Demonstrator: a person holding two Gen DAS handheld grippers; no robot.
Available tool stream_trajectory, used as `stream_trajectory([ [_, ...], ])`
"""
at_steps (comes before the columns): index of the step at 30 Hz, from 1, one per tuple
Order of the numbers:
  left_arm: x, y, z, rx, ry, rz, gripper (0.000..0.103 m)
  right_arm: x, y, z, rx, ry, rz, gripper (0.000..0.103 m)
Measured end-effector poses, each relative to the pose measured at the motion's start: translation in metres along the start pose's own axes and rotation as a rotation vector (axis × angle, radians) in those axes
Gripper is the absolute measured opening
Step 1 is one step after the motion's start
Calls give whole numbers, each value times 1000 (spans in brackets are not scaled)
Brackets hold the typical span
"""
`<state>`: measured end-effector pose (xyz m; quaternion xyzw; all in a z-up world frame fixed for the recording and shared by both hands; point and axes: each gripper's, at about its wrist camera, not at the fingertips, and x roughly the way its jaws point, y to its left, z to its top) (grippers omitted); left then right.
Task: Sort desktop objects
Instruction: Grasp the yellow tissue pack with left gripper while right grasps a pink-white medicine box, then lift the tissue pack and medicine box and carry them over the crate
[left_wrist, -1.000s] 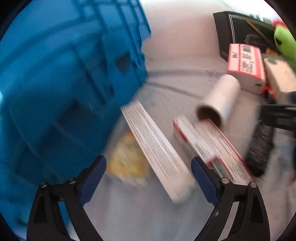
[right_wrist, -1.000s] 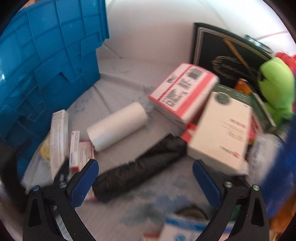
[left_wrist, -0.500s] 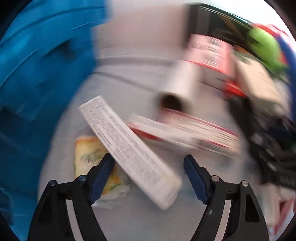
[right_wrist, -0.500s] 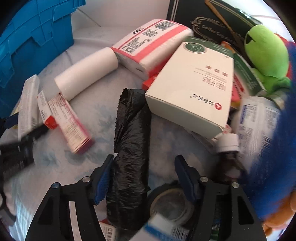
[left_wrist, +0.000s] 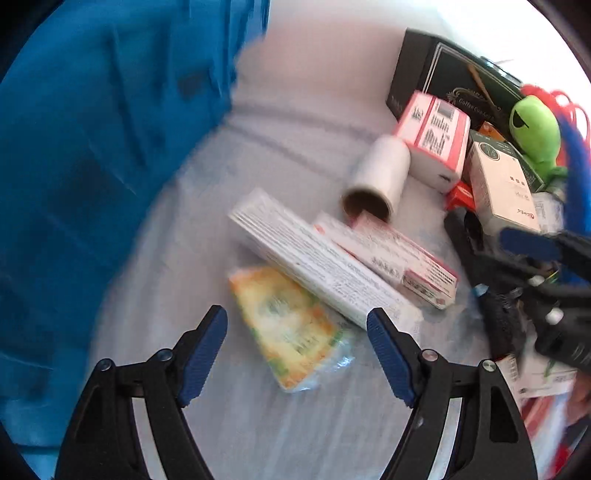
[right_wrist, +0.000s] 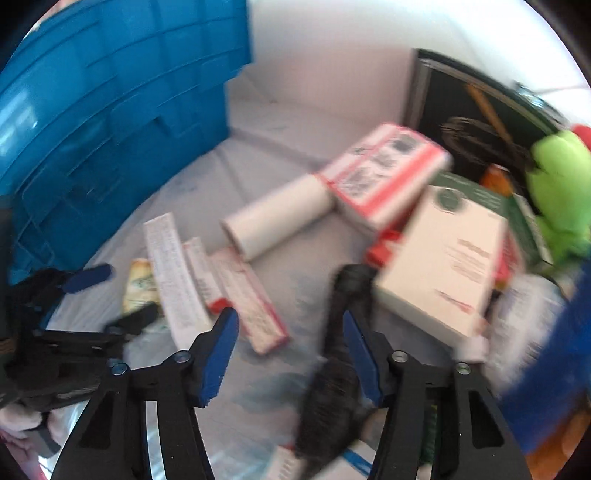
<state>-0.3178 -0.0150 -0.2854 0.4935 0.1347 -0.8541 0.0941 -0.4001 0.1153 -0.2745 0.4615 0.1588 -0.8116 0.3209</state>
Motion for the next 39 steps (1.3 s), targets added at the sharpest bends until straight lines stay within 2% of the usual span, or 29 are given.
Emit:
stream_trajectory([
  [1,5,0,-1,-31,14,-28,78,6,3,-1,-11,14,5,57],
  [3,6,2,0,-51,-11,-16,80,21,2,3,-5,33,40,49],
  [6,4,4,2,-40,8,-34,80,41,3,5,-18,83,35,49],
  [8,-4,6,0,-13,11,-9,80,43,7,3,-24,88,96,49],
  [10,-3,10,-3,-3,18,26,80,47,18,-2,-75,106,92,49],
  [13,0,14,-6,-5,54,29,80,50,27,-8,-83,104,51,49],
  [14,5,11,-4,-2,64,30,80,49,26,-8,-56,102,50,45],
  [15,7,7,-2,11,43,49,80,47,24,-10,-18,104,60,36],
  [17,14,-2,5,44,28,101,78,43,21,-14,33,109,71,35],
  [19,15,-2,10,46,5,103,74,39,22,-23,47,110,72,32],
  [21,11,-1,12,46,1,97,51,35,21,-29,62,108,79,31],
  [27,-2,5,12,62,19,68,41,37,31,-25,64,84,54,33],
  [29,-9,4,11,64,30,32,37,37,36,-23,70,81,38,32],
  [34,-46,0,7,89,-27,6,36,1,47,-23,76,-3,29,29],
  [37,-69,-15,-5,93,-72,-24,36,-33,52,-26,90,-64,24,29],
  [39,-88,-21,-2,107,-108,-34,36,-61,54,-33,99,-107,25,29],
])
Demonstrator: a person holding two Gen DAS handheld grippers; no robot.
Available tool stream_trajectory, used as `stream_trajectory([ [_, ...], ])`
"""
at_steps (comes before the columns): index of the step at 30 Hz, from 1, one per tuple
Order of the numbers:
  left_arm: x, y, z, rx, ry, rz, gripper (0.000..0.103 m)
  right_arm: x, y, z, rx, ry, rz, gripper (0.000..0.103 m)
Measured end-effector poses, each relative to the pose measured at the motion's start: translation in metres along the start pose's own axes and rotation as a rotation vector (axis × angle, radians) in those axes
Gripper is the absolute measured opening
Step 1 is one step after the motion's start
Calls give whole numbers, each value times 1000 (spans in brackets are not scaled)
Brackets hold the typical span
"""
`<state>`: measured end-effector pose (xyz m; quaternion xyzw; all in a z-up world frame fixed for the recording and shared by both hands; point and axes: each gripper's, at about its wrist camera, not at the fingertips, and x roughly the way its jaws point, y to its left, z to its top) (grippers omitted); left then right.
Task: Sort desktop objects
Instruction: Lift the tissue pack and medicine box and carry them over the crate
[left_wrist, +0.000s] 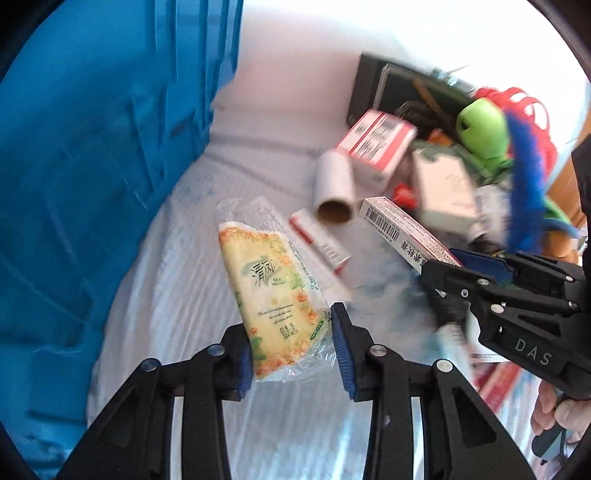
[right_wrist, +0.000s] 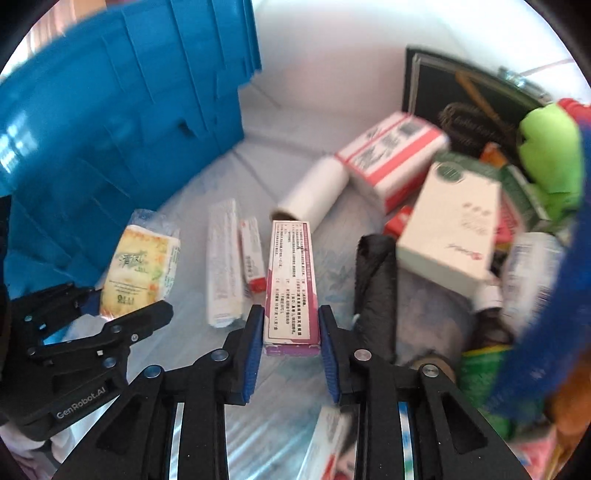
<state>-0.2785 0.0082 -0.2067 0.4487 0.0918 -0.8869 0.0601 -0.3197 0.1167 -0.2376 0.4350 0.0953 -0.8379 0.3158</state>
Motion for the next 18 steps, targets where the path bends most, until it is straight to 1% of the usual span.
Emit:
stream_trajectory([
  [1,-4,-3,0,8,-16,0,36,-26,-17,-10,-1,-16,-2,29],
  [2,-16,-6,0,16,-31,-2,36,-49,-21,-19,-1,-38,-8,29],
  [3,-27,-8,-1,24,-45,-3,36,-52,-21,-18,-2,-52,-10,29],
  [4,-38,-11,-1,30,-58,-2,36,-67,-18,-22,-1,-72,-15,29],
  [5,-51,-16,-2,39,-77,-3,36,-66,-26,-23,-1,-87,-23,29],
  [10,-98,-37,-12,68,-142,4,36,-120,-13,-30,-15,-178,-79,29],
  [11,-108,-41,-14,74,-157,6,36,-132,-17,-31,-19,-197,-83,29],
  [14,-140,-51,-21,97,-209,18,36,-163,-8,-35,-30,-257,-91,29],
  [18,-188,-57,-24,127,-311,48,36,-205,11,-36,-46,-339,-89,29],
])
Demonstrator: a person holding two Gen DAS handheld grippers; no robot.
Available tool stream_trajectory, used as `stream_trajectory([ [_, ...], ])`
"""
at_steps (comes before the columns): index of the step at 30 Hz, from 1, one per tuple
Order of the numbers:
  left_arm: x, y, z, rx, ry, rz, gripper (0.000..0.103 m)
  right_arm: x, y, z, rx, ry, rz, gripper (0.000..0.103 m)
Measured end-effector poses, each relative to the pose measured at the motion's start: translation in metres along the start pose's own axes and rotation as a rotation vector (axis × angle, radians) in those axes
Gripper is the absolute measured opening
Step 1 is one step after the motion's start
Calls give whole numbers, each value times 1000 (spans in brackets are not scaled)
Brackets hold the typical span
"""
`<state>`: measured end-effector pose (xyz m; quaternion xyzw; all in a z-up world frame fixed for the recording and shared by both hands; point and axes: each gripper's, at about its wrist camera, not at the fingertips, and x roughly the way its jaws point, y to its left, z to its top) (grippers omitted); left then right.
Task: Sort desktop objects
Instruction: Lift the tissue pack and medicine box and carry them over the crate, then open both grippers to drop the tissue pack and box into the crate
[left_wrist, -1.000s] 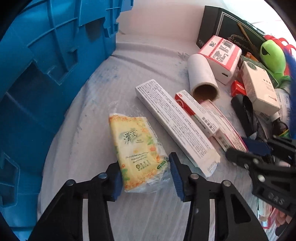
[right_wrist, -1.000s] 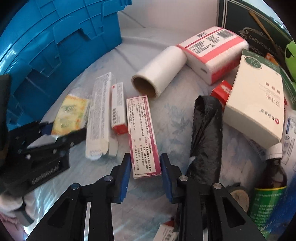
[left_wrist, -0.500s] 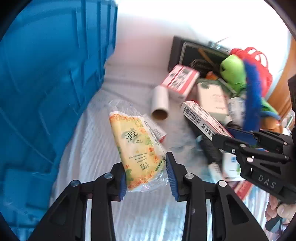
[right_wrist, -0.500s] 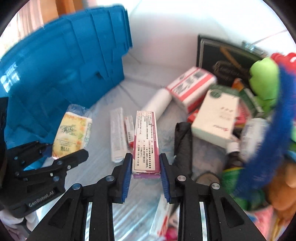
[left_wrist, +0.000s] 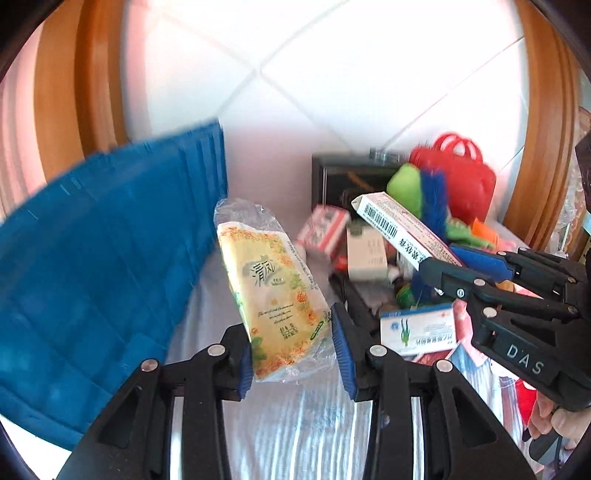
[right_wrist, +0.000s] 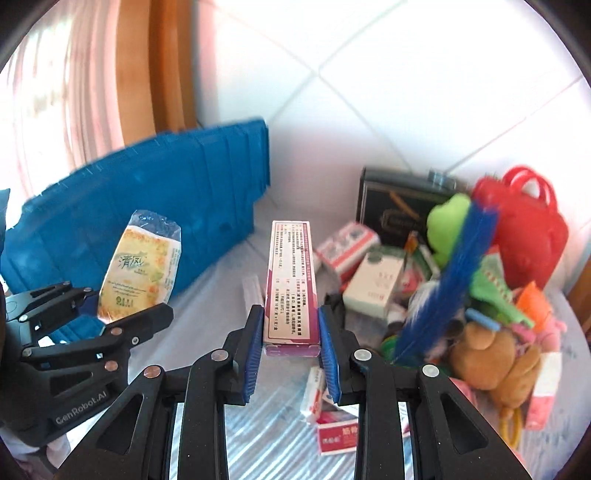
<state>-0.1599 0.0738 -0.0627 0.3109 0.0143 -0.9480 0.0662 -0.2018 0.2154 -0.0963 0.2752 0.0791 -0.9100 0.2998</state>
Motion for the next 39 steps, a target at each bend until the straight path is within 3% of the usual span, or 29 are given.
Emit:
stream_trajectory([
  [8,-84,45,33,10,-198,52,36,-52,65,42,-68,-154,16,29],
  [14,-118,128,50,-12,-274,146,36,-47,146,89,-116,-224,62,29],
  [20,-112,238,50,-55,-215,215,36,-4,241,124,-150,-207,98,29],
  [27,-79,319,48,-81,-108,201,36,45,311,144,-182,-124,50,29],
  [34,-54,351,52,-85,-52,167,40,71,328,150,-189,-58,-29,29],
  [38,-45,361,52,-81,-27,175,54,76,333,152,-190,-42,-60,29],
  [39,-44,363,52,-82,-24,177,59,76,334,153,-189,-41,-71,34],
])
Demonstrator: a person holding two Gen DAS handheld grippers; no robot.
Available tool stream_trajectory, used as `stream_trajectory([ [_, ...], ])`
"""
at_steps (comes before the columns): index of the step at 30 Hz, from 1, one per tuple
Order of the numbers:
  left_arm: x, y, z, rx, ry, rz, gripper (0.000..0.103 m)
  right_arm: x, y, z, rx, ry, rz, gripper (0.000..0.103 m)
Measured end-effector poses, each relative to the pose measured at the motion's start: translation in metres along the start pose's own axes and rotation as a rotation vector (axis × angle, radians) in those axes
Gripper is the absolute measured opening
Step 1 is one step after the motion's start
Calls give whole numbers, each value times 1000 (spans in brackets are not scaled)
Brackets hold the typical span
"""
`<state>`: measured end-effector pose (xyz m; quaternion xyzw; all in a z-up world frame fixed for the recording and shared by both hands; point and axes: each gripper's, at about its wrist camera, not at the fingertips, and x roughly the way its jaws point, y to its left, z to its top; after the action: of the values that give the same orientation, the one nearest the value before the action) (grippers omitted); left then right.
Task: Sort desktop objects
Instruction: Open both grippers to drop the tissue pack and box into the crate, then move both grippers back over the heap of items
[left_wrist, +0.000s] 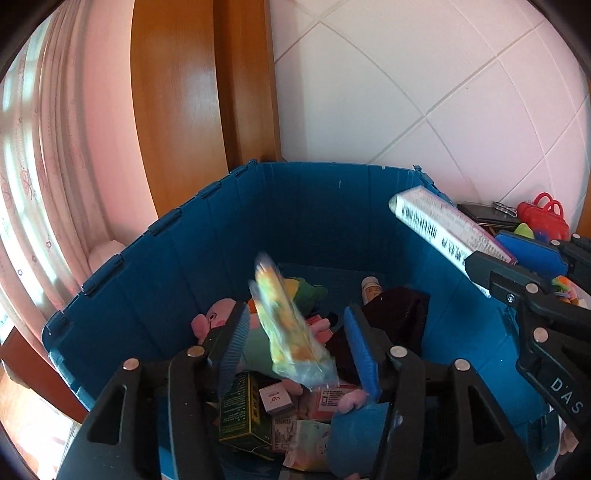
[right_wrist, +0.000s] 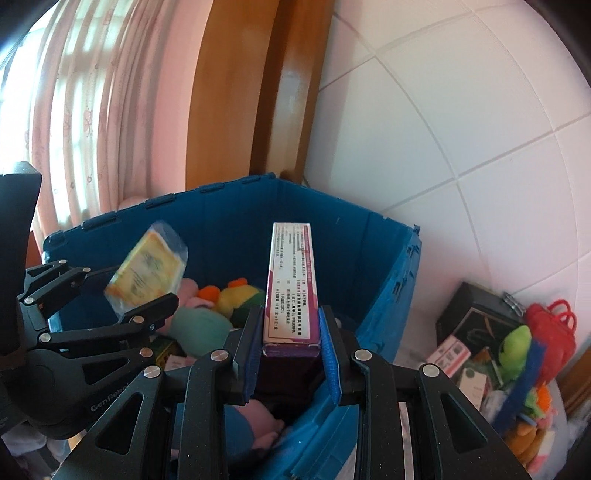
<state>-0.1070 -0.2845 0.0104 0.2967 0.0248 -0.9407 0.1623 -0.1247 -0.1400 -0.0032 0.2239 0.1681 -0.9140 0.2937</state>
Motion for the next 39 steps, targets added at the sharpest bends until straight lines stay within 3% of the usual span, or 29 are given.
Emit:
stream_trajectory([
  [1,-1,1,-1,-2,0,1,61,1,2,0,2,2,-9,41],
  [3,-4,1,-3,-10,1,4,65,0,4,1,-5,-8,-29,77],
  [7,-5,2,-6,-15,3,15,68,-10,1,1,-5,-38,-47,84],
  [11,-16,0,-11,-33,-11,18,68,-21,0,0,-14,-66,-54,102],
  [21,-58,-33,-10,-34,-107,28,68,-66,-50,-23,70,-147,-34,103],
  [26,-99,-82,-10,-16,-199,5,72,-100,-103,-50,127,-183,-77,103],
  [30,-120,-133,-11,-6,-243,-26,77,-115,-156,-79,178,-157,-112,103],
  [35,-118,-206,-17,18,-224,-112,77,-125,-222,-125,224,-89,-158,103],
  [39,-89,-263,-32,41,-132,-164,77,-119,-267,-164,243,-14,-175,103],
])
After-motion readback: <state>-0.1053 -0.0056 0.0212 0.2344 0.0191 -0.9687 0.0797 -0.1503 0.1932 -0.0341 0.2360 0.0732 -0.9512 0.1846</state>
